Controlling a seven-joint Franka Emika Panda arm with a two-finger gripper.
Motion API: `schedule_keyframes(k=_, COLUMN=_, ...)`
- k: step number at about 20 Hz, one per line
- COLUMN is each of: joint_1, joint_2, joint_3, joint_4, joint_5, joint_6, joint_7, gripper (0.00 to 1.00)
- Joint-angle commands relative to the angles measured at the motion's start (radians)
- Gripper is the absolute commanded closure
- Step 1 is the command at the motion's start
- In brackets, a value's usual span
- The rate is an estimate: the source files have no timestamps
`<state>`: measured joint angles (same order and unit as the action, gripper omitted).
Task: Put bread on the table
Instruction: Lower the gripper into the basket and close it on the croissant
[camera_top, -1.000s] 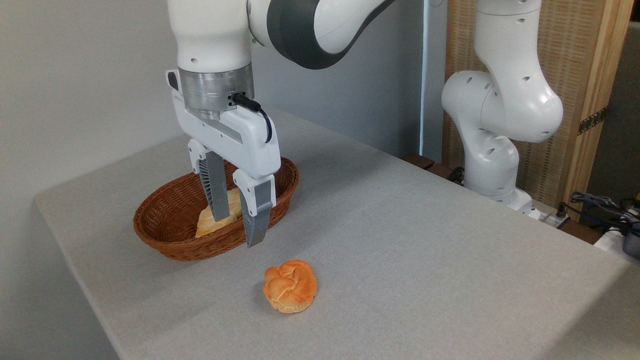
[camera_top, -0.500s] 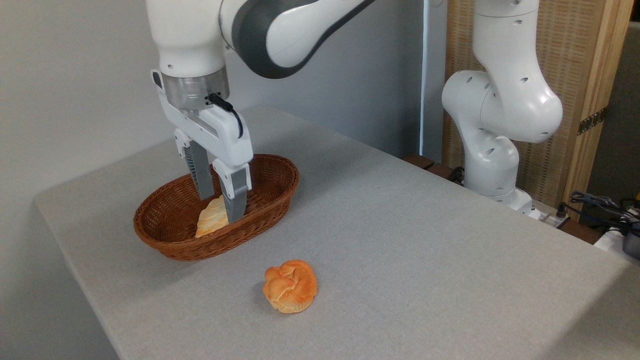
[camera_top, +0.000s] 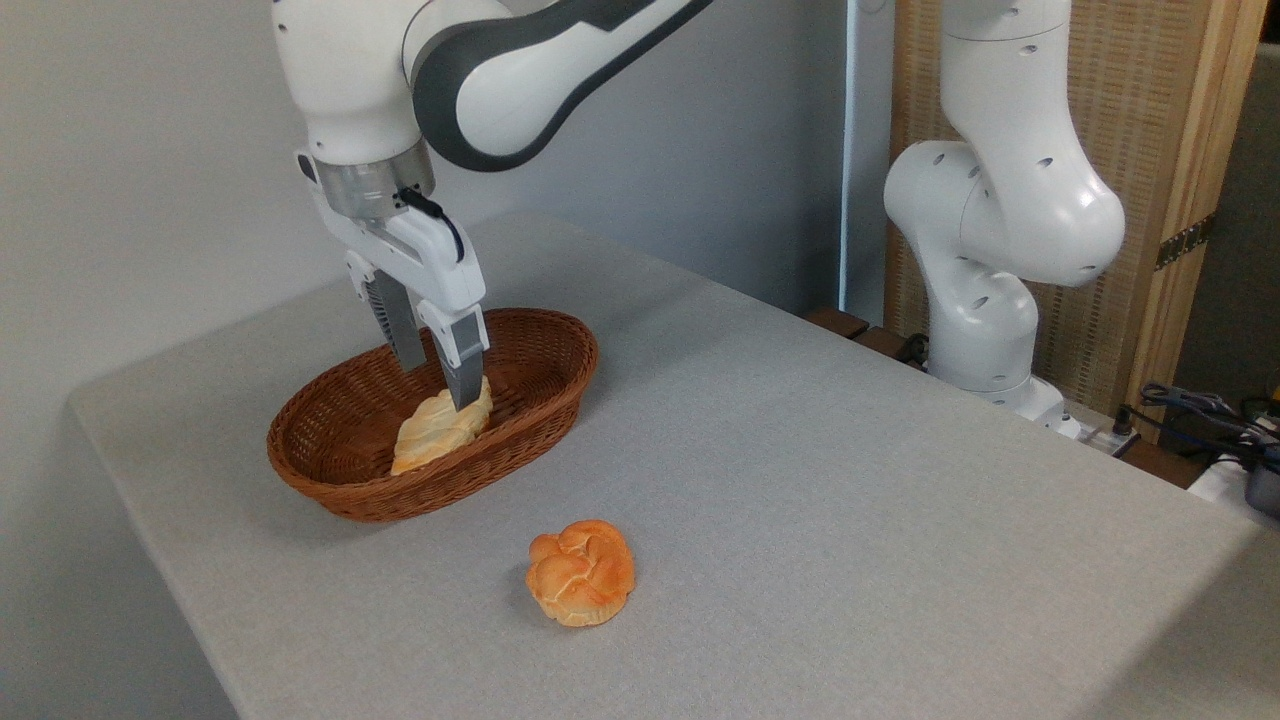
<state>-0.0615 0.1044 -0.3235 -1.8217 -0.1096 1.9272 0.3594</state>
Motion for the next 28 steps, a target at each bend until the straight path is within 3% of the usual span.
schedule_keyframes(k=1, joint_1=-0.007, joint_2=0.043, joint_3=0.003, joint_4=0.007, joint_5=0.001, joint_6=-0.016, joint_7=-0.011, gripper=0.0)
schedule_keyframes(k=6, joint_1=-0.023, joint_2=0.09, joint_3=0.003, joint_4=0.007, joint_5=0.005, joint_6=-0.002, joint_7=-0.008, gripper=0.0)
schedule_keyframes(k=9, joint_1=-0.04, joint_2=0.109, joint_3=0.001, joint_4=0.007, joint_5=0.04, joint_6=0.001, joint_7=-0.01, gripper=0.0)
schedule_keyframes(k=17, joint_1=-0.075, joint_2=0.144, joint_3=0.003, joint_4=0.008, joint_5=0.044, joint_6=0.041, joint_7=-0.01, gripper=0.0)
schedule_keyframes(k=19, joint_1=-0.075, joint_2=0.143, joint_3=0.003, joint_4=0.01, joint_5=0.045, joint_6=0.041, joint_7=-0.007, gripper=0.14)
schedule_keyframes(k=21, joint_1=-0.075, joint_2=0.143, joint_3=0.003, joint_4=0.012, joint_5=0.053, joint_6=0.041, joint_7=0.001, gripper=0.42)
schedule_keyframes(k=23, joint_1=-0.075, joint_2=0.143, joint_3=0.003, joint_4=0.013, joint_5=0.057, joint_6=0.042, joint_7=0.004, gripper=0.6)
schedule_keyframes(k=28, joint_1=-0.075, joint_2=0.143, joint_3=0.003, joint_4=0.015, joint_5=0.056, joint_6=0.042, joint_7=0.004, gripper=0.6)
